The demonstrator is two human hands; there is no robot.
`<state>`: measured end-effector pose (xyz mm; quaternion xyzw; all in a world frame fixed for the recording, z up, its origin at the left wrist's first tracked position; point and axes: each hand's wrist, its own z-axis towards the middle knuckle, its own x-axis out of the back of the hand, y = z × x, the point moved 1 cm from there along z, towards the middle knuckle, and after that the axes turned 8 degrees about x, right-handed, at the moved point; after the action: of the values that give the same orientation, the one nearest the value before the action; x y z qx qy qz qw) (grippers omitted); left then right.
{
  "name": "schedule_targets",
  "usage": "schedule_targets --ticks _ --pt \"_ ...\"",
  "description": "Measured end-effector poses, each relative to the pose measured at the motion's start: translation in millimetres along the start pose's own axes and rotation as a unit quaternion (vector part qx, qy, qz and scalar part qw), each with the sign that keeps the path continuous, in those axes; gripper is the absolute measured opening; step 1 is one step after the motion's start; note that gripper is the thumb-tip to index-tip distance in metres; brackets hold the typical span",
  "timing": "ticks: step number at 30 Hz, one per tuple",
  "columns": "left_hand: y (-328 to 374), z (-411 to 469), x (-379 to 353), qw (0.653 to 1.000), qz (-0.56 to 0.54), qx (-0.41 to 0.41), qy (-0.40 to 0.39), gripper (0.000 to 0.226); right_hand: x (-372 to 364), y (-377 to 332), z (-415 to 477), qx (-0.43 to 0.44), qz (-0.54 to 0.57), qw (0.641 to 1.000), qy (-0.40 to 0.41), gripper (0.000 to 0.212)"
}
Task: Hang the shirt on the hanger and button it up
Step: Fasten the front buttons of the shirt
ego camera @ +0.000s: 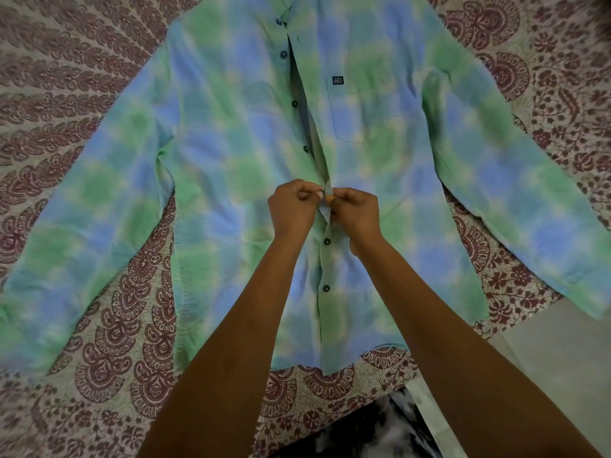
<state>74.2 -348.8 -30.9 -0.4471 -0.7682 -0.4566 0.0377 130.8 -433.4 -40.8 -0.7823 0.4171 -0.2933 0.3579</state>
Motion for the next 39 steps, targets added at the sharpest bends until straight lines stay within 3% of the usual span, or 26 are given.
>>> schedule_targets --ticks 10,17,26,31,36,39 --pt "-6.1 -1.4 0.9 1.000 -0.001 0.020 0.005 0.002 2.7 -9.4 -4.6 -0.045 0.113 0.991 -0.052 0.022" --pt "-3.9 -1.4 -3.0 0.999 -0.010 0.013 0.051 0.004 1.0 -4.6 2.3 -0.021 0.055 0.996 -0.059 0.023" --pt "6.9 2.7 -1.1 0.992 0.092 -0.030 0.076 0.014 -4.1 5.0 11.8 0.046 0.004 0.998 -0.051 0.026" --pt "6.9 8.9 0.7 0.995 0.094 -0.018 0.039 0.017 -2.9 6.4 14.2 0.080 -0.011 0.996 -0.041 0.012" --pt "2.7 18.5 9.7 0.996 -0.017 0.057 -0.063 0.026 -3.0 3.1 21.9 0.083 -0.033 0.995 -0.040 0.009" --pt "2.4 16.2 8.0 0.992 -0.055 0.087 -0.073 0.011 -3.3 1.3 20.1 0.116 -0.050 0.991 -0.045 0.008"
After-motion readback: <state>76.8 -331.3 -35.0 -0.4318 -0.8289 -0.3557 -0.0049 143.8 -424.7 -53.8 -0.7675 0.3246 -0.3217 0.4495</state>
